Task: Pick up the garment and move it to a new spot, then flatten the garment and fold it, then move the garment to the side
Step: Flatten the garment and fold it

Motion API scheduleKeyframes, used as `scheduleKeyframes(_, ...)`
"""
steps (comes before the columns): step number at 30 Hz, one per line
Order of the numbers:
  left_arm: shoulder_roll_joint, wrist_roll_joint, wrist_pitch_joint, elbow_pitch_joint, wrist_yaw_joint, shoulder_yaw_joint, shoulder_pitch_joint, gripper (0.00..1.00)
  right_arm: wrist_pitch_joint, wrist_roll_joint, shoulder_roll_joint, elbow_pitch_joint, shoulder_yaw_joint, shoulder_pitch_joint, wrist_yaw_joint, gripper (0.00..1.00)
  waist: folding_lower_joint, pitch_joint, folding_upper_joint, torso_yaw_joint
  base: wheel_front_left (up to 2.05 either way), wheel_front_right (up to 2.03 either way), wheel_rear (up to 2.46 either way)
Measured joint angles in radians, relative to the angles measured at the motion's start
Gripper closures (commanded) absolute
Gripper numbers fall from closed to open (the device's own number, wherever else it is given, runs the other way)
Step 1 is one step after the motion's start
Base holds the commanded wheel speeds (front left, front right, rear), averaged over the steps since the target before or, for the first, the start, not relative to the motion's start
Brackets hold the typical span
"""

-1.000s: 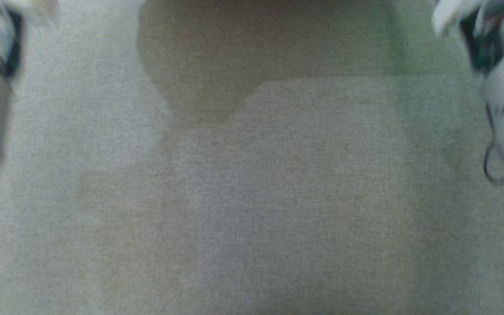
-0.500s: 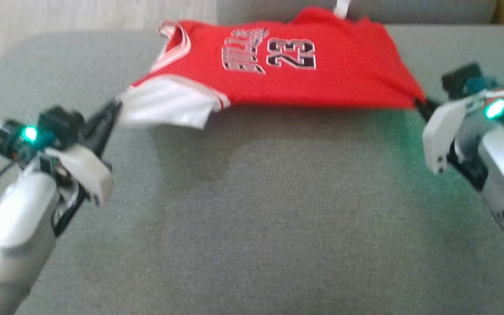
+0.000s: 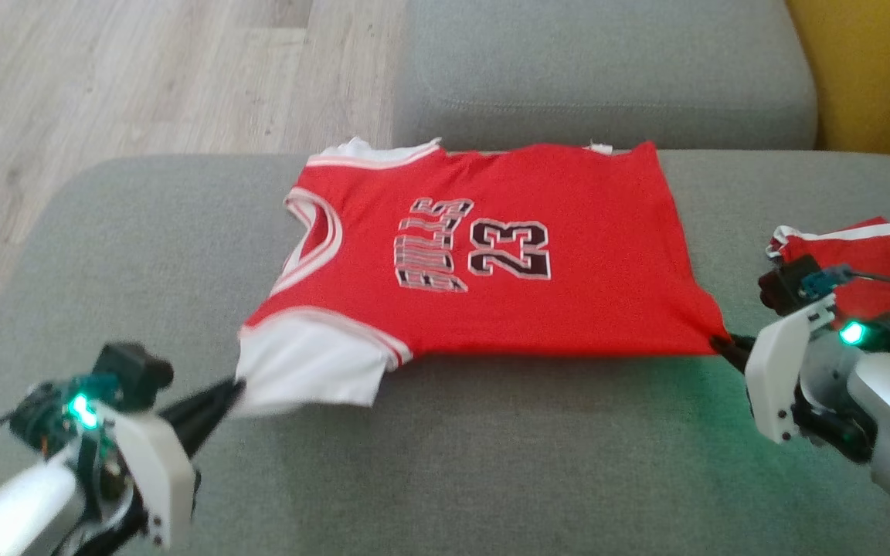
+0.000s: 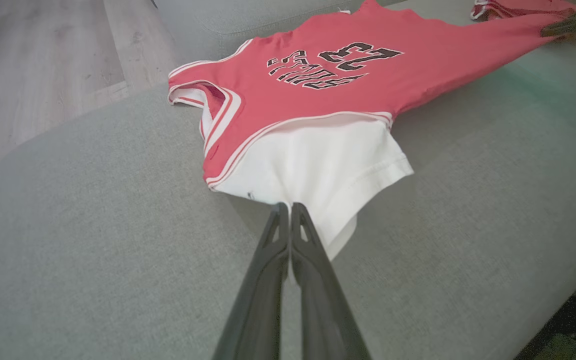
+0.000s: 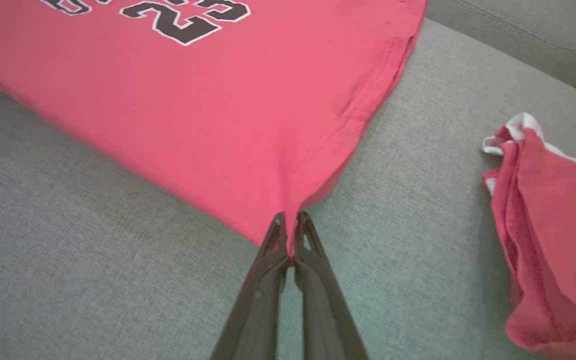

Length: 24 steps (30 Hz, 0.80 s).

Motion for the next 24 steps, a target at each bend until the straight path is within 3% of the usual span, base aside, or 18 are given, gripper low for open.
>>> scheduleKeyframes(9, 0.133, -0.089, 0.096, -0.251, 0.104, -0.004, 0.131, 1.0, 0.071, 0.093, -0.077, -0.13, 0.055, 0.05, 0.0, 1.0, 0.0002, -0.029, 0.0, -0.027, 0.0, 0.0, 0.0)
scheduleKeyframes(18, 0.093, -0.027, 0.065, -0.222, 0.122, -0.004, 0.108, 1.0, 0.073, 0.132, -0.083, -0.156, -0.007, 0.053, 0.0, 1.0, 0.0004, -0.008, 0.0, -0.035, 0.0, 0.0, 0.0)
scheduleKeyframes(24, 0.049, 0.005, 0.061, -0.124, 0.091, 0.0, 0.0, 1.0, 0.073, 0.122, -0.058, -0.143, -0.054, 0.034, 0.0, 1.0, 0.0003, 0.03, 0.0, -0.045, 0.0, 0.0, 0.0)
